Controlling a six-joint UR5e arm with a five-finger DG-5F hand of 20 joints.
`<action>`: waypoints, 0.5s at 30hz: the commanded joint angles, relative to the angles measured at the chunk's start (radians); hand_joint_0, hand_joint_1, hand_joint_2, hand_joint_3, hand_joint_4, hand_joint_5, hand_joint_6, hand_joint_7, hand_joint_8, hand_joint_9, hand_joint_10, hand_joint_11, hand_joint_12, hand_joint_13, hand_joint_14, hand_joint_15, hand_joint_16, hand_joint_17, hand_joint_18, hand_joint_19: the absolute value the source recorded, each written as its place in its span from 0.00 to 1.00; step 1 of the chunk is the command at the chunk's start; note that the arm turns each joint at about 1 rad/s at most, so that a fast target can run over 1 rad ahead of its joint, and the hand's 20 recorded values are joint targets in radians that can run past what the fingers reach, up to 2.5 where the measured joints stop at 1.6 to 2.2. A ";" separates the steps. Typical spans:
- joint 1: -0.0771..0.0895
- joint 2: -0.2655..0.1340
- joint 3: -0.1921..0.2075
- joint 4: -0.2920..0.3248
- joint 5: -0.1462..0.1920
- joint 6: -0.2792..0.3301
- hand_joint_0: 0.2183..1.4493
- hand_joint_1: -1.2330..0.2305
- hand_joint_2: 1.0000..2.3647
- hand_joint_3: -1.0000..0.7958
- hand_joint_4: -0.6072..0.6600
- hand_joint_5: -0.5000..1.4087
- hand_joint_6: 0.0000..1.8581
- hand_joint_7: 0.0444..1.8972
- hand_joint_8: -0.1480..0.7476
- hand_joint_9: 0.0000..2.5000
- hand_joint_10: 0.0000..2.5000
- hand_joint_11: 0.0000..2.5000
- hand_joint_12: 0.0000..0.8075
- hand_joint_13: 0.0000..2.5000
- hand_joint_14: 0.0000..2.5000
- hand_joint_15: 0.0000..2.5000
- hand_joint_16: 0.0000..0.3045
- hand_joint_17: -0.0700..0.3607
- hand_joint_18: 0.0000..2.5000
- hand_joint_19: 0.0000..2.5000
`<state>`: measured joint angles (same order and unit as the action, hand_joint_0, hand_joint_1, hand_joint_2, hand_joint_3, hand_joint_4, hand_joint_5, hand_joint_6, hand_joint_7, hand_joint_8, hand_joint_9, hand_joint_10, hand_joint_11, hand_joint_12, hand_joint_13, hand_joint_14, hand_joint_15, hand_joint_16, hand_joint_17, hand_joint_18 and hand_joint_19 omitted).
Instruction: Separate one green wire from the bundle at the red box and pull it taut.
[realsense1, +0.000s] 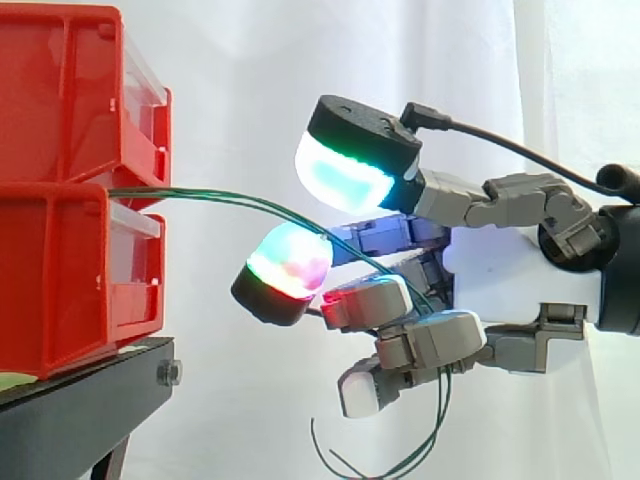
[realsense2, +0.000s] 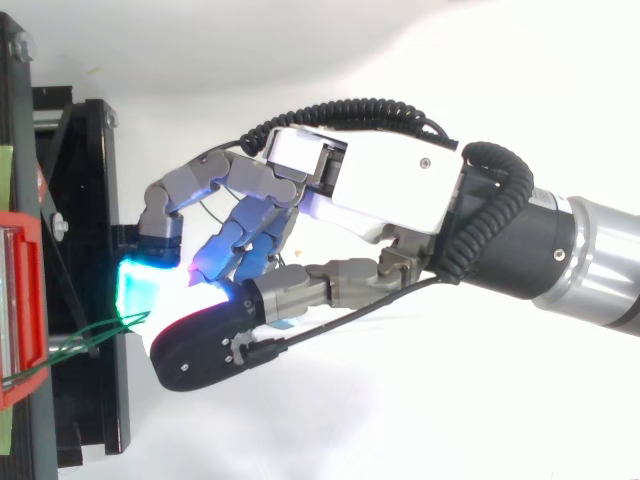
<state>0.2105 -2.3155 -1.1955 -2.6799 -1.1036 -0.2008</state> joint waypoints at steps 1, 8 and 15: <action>-0.002 -0.001 0.001 0.000 -0.002 0.003 0.35 0.43 0.00 0.28 0.60 0.14 0.46 0.49 0.48 0.44 0.02 0.64 0.39 0.58 0.00 0.63 0.18 0.44 0.35 0.20; -0.002 -0.001 0.001 0.000 0.001 0.001 0.37 0.33 0.01 0.37 0.60 0.14 0.47 0.50 0.49 0.44 0.02 0.64 0.38 0.58 0.00 0.62 0.18 0.45 0.35 0.21; -0.002 -0.001 0.001 0.000 -0.001 0.003 0.39 0.31 0.01 0.37 0.59 0.14 0.47 0.49 0.48 0.44 0.02 0.65 0.39 0.58 0.00 0.62 0.18 0.45 0.35 0.20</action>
<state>0.2087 -2.3161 -1.1951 -2.6799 -1.1034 -0.1984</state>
